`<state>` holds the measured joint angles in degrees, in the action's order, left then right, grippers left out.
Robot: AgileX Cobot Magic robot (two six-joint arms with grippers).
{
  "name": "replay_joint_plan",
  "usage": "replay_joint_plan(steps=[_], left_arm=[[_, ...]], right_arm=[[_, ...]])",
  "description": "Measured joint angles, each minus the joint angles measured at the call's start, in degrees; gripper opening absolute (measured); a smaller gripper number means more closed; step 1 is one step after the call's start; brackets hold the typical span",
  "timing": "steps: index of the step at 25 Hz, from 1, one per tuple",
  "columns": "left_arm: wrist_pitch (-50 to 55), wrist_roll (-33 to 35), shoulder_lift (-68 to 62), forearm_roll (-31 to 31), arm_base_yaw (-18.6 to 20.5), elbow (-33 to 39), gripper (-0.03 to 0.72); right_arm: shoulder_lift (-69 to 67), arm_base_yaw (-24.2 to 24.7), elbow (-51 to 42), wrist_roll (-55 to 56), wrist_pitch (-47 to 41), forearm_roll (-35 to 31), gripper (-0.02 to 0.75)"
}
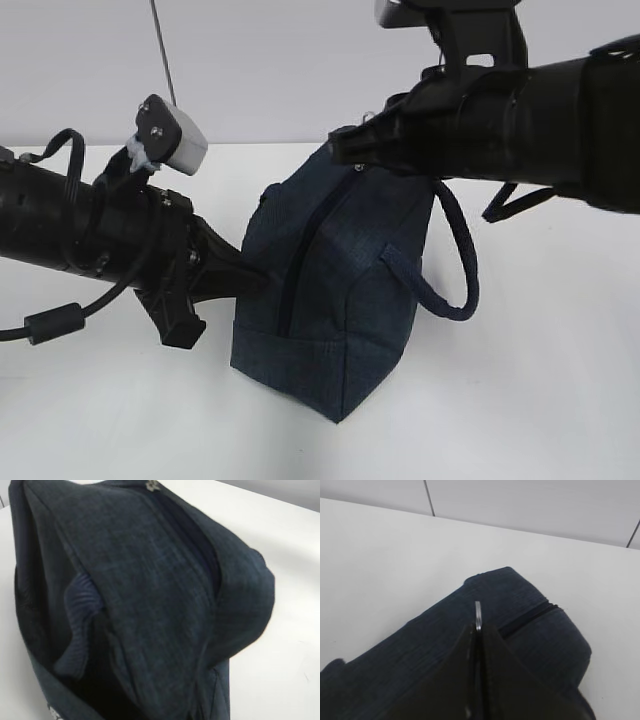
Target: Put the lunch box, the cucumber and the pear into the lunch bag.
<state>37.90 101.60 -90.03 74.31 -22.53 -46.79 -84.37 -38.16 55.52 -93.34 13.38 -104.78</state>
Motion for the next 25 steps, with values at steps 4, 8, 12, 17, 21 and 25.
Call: replay_joint_plan(steps=[4, 8, 12, 17, 21, 25], left_arm=[[0.33, 0.00, 0.00, -0.04, 0.00, 0.00, -0.009], [0.50, 0.00, 0.00, -0.11, 0.00, 0.00, -0.009], [0.66, 0.00, 0.00, -0.13, 0.00, 0.00, -0.010], [0.66, 0.00, 0.00, -0.17, 0.00, 0.00, -0.011], [0.54, 0.00, 0.00, -0.19, 0.00, 0.00, -0.011], [-0.11, -0.17, 0.00, -0.19, 0.00, 0.00, -0.011]], right_arm=[[-0.88, 6.18, 0.10, -0.37, -5.36, -0.20, 0.006], [-3.39, 11.65, 0.64, -0.50, -10.73, -0.09, 0.006], [-7.83, 16.71, 3.51, -0.61, -15.51, 0.13, 0.006], [-15.27, 20.58, 9.65, -0.82, -18.70, 0.51, 0.006], [-22.03, 21.16, 13.39, -1.47, -18.83, 0.63, 0.006], [-26.83, 21.27, 14.46, -1.69, -18.96, 0.63, 0.006]])
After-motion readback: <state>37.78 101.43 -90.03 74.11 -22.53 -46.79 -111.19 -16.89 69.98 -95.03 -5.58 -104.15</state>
